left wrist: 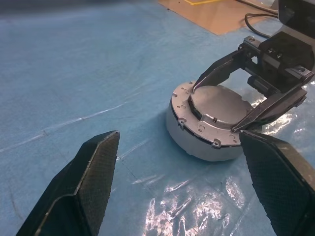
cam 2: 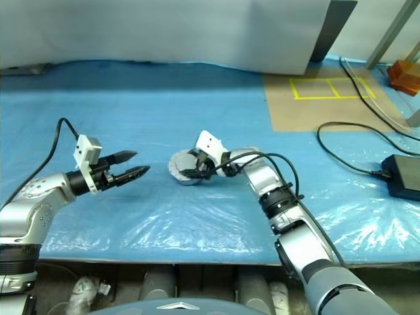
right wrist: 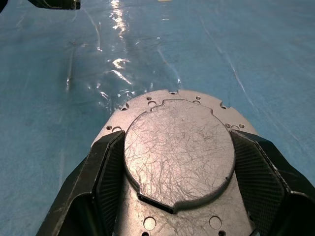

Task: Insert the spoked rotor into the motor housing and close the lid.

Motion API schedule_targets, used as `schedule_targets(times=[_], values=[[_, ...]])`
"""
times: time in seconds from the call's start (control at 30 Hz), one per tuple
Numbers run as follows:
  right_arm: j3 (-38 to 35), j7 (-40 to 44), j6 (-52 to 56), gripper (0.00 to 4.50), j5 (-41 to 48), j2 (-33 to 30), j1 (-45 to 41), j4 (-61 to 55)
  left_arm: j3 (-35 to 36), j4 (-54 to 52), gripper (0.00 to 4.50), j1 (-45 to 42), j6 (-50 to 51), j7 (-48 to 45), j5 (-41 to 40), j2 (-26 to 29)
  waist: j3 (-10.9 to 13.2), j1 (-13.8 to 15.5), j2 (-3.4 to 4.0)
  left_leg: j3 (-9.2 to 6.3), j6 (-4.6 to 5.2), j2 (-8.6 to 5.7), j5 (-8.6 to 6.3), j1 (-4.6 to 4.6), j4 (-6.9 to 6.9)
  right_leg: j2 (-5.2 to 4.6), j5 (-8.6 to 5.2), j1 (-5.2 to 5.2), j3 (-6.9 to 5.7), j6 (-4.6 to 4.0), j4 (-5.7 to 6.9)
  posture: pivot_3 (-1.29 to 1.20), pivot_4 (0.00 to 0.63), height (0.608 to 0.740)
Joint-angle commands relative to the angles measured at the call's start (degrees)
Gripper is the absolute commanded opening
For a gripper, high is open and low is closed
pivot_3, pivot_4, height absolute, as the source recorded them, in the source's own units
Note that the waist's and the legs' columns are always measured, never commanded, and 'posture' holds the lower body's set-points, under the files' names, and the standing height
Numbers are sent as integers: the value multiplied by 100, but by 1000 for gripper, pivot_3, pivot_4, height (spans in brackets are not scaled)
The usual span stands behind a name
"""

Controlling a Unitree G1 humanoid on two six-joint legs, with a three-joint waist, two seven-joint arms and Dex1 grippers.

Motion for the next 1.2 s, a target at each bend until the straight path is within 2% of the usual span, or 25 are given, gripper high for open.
schedule_targets(times=[0.03, 0.23, 0.4, 0.57, 0.9, 1.03, 1.2], values=[[167, 258, 74, 2960, -134, -162, 200, 90, 34, -168, 4116, 23, -103, 4, -28, -34, -1, 2, -2, 0, 0, 0, 0, 2, 1, -1, 0, 5, -2, 0, -2, 0, 150, 740], [104, 372, 149, 2960, -91, -102, 117, 411, -115, -210, 4116, 8, -113, -31, 9, -83, -2, -2, -3, -1, 1, 1, -1, 30, 1, -3, -13, 31, -1, -22, -2, 0, 150, 740], [-452, 558, 890, 2960, 499, 69, -307, 649, -283, -353, 4116, 11, -84, 35, 10, -188, -2, -4, -3, -1, 2, 1, -1, 36, 2, -4, -15, 36, -1, -25, 0, 0, 150, 740], [-387, 662, 828, 2960, 434, 18, -313, 495, -338, -414, 4116, 35, -63, 57, -3, -233, -2, -5, -3, -1, 2, 3, 0, 30, 1, -4, -15, 34, -6, -25, -3, 0, 150, 740], [205, 595, 265, 2960, -122, -137, 131, 184, -336, -390, 4116, 45, -72, 86, -7, -253, -2, -15, -3, -1, 2, 4, 0, 29, -1, -3, -14, 33, -7, -23, -6, 0, 150, 740], [428, 448, -29, 2960, -469, -184, 281, 371, -381, -369, 4116, 24, -85, 108, 12, -295, -9, -17, -7, 0, 2, 3, 0, 37, -2, -3, -14, 37, -4, -24, -5, 0, 150, 740], [647, 289, -717, 2960, -953, -374, 261, 1017, -493, -333, 4116, -55, -113, 118, 70, -377, -23, -20, -1, 5, 3, 1, -2, 92, -8, -5, -17, 81, 5, -26, -6, 0, 150, 740]])
